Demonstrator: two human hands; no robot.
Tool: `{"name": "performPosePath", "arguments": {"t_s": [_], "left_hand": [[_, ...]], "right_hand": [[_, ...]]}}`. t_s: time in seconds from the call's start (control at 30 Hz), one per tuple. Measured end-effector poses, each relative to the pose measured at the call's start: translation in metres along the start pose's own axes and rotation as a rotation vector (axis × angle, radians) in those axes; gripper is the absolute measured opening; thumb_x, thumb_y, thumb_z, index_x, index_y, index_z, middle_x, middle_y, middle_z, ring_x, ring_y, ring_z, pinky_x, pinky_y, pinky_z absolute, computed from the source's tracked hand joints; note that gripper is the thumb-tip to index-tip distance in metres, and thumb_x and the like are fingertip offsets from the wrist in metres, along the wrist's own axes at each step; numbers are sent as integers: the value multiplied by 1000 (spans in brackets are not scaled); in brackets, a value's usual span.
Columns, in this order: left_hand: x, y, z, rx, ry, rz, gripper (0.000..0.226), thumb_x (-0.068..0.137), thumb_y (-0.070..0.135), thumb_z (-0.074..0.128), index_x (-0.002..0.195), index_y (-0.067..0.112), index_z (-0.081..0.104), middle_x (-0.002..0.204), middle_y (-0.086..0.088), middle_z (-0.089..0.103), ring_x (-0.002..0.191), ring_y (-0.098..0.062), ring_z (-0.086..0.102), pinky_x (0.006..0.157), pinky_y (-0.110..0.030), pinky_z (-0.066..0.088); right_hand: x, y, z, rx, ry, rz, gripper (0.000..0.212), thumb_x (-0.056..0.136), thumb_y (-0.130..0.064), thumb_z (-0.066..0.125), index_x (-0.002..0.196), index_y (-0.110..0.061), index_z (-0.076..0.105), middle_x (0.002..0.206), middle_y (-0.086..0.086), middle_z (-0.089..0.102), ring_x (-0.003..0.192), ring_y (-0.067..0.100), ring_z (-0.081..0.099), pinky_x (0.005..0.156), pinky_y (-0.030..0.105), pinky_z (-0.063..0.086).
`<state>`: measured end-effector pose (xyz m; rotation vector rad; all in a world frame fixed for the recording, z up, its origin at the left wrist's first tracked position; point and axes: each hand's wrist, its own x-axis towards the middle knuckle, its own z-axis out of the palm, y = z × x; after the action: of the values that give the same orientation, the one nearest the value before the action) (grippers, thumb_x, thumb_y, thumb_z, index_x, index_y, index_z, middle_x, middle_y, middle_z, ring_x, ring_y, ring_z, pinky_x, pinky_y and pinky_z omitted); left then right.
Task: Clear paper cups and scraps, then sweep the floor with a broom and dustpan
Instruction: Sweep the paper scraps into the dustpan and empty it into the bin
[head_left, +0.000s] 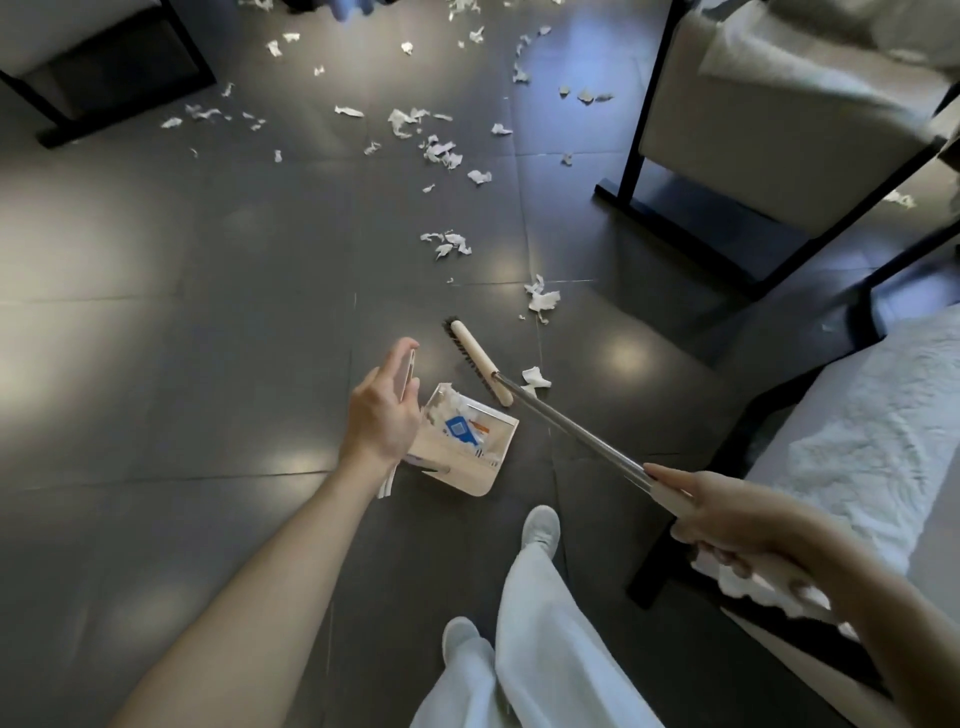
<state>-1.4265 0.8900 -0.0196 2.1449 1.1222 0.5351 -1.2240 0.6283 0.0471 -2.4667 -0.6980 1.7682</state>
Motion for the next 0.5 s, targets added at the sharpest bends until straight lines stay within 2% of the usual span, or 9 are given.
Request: {"name": "performPosePath", "arguments": {"t_s": [0.1, 0.2, 0.33, 0.4, 0.5], "left_hand": [[26, 7, 12, 27, -13, 0, 43, 89, 2, 59, 129, 17, 57, 108, -18, 67, 96, -38, 63, 78, -30, 42], [48, 15, 30, 23, -64, -18, 43, 89, 3, 59, 129, 19, 57, 110, -17, 67, 99, -37, 62, 80, -29, 42], [77, 35, 60, 35, -86, 1, 42, 89, 3, 59, 128, 17, 58, 109, -15, 68, 97, -37, 62, 76, -22, 36], [90, 45, 72, 30, -62, 2, 42, 89, 2, 59, 128, 16, 57, 108, -16, 67, 95, -37, 62, 73, -18, 32], [105, 62, 87, 24, -64, 9, 43, 89, 1, 59, 129, 16, 57, 105, -18, 67, 93, -38, 61, 76, -25, 37]], "right_hand": [[19, 2, -34, -25, 53, 1, 82, 86, -3, 49, 151, -41, 15, 57, 2, 52, 37, 9, 48, 40, 21, 41], [38, 5, -63, -54, 92, 45, 84, 84, -5, 45, 151, -44, 13, 67, 5, 59, 37, 11, 52, 42, 22, 45], [67, 2, -89, -170, 120, 91, 83, 82, -4, 41, 151, -41, 13, 78, 4, 59, 51, 13, 59, 48, 25, 52], [81, -4, -92, -180, 96, 86, 81, 83, -5, 41, 152, -37, 13, 74, 0, 55, 53, 11, 55, 44, 22, 48], [92, -8, -88, -88, 11, 49, 79, 84, -6, 44, 152, -34, 15, 64, -3, 52, 48, 9, 50, 42, 20, 42]]}}
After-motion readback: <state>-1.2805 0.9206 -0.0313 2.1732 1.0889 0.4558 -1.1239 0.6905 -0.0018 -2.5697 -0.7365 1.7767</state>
